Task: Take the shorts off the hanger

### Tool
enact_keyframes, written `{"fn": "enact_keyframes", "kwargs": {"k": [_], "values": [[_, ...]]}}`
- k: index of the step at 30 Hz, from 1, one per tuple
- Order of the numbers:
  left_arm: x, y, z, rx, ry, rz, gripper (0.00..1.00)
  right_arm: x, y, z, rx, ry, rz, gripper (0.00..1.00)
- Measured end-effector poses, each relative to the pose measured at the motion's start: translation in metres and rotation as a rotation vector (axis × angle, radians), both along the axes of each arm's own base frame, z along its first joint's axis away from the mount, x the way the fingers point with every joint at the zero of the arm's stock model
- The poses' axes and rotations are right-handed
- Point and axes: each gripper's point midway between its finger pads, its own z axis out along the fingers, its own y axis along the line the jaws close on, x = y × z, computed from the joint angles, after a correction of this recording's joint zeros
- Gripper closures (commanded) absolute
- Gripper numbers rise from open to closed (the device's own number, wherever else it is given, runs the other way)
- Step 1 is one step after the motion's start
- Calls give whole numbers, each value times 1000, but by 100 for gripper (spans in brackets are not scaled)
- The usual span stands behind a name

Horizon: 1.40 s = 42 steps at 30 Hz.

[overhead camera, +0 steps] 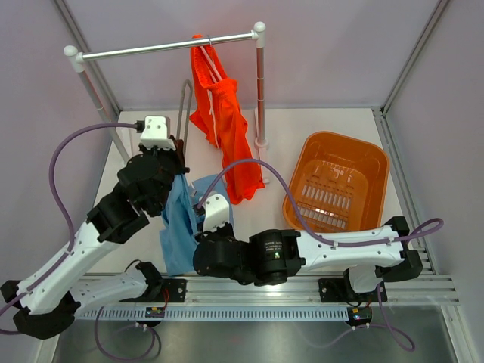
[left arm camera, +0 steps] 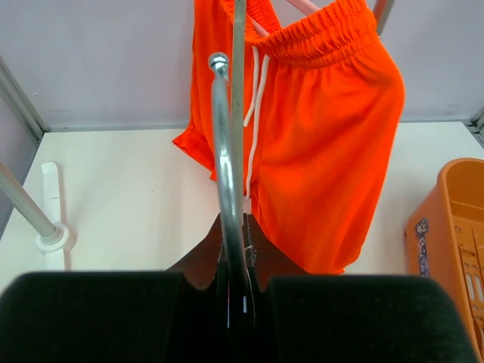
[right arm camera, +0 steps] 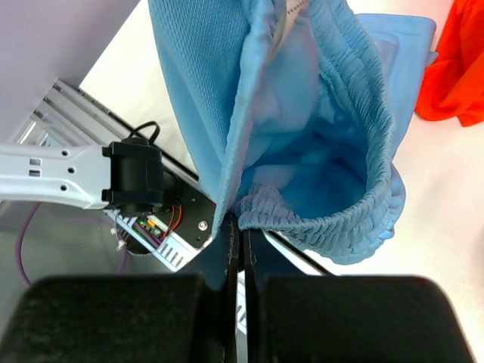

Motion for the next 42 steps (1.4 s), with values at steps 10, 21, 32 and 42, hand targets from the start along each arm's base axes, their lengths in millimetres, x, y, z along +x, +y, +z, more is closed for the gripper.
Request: {"fn": "enact_keyframes", "kwargs": {"k": [10,21,32,42], "values": [[16,8,11,-44,17,12,95,-10,-14,2,31,15,-47,100],[23,36,84,-211,-169,100,100,-74,-54,-62,-231,105,114,100],[20,34,76,-216,-136,79,100,-25,-92,51,-20,-13,-86,100],[4,32,58,-207,-85,14,100,96,-231,202,222,-335,-389,100]]}}
